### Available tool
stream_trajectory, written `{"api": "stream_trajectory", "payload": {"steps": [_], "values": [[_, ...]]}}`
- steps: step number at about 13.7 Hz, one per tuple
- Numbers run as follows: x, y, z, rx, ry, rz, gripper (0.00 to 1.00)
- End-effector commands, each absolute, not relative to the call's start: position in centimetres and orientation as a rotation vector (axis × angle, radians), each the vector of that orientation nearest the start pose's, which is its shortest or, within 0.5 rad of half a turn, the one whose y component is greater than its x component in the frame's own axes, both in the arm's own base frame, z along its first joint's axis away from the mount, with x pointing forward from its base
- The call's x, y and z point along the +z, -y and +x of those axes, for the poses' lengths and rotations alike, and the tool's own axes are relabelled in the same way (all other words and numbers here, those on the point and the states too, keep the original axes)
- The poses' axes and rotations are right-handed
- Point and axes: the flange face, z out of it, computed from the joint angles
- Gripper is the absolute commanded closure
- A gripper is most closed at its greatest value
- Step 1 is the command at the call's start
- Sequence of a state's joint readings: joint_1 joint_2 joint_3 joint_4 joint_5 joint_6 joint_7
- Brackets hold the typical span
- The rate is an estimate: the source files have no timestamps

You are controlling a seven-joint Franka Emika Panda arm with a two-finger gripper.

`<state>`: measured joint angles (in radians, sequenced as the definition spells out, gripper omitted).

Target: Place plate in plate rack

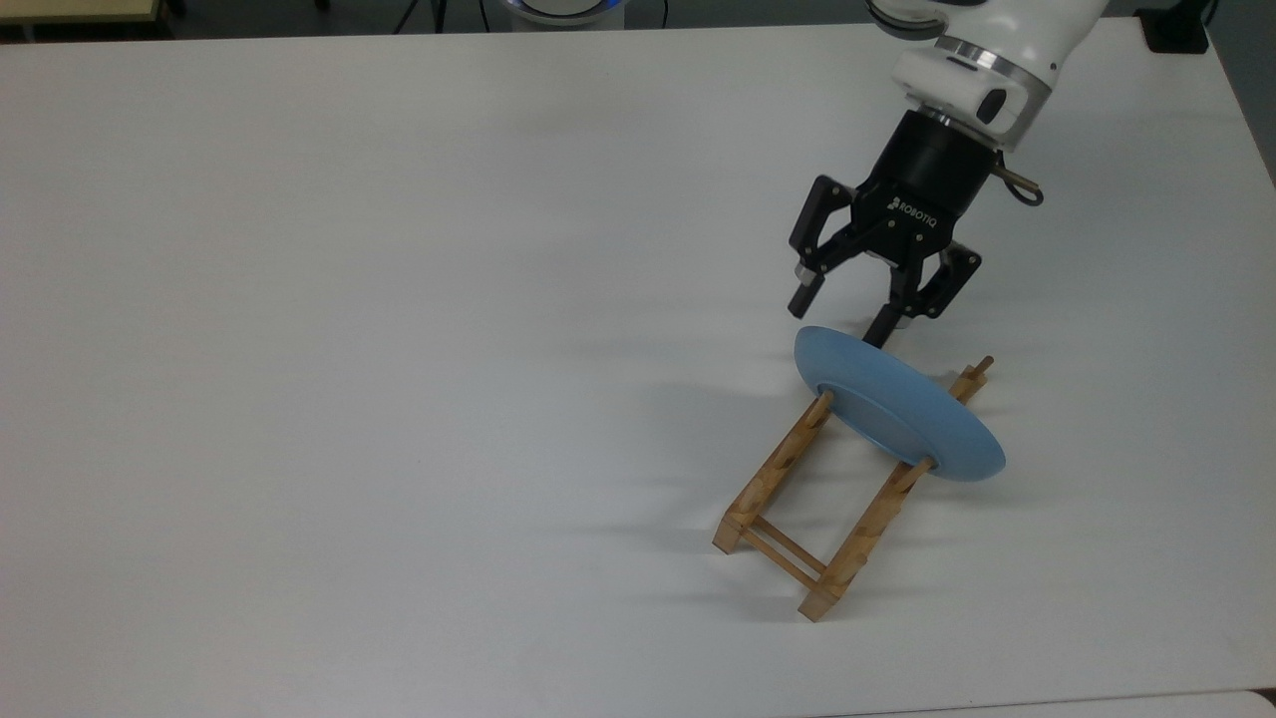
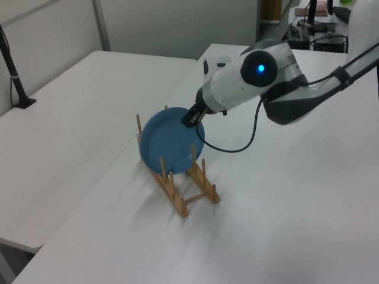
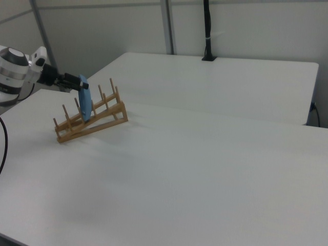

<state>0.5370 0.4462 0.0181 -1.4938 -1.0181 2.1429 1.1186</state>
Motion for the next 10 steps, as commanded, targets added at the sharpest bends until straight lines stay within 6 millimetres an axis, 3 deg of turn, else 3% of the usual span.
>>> {"api": "stream_trajectory", "payload": {"steps": [1, 5, 8, 10], "values": [[50.7, -33.4, 61.2, -1.333, -0.298, -3.233, 0.00], [55.0, -31.3, 59.7, -1.046, -0.278, -3.259, 0.00], [58.9, -25.1, 59.5, -0.712, -0.130, -3.274, 0.00], [60.1, -20.3, 59.4, -0.484, -0.008, -3.265, 0.00]]}}
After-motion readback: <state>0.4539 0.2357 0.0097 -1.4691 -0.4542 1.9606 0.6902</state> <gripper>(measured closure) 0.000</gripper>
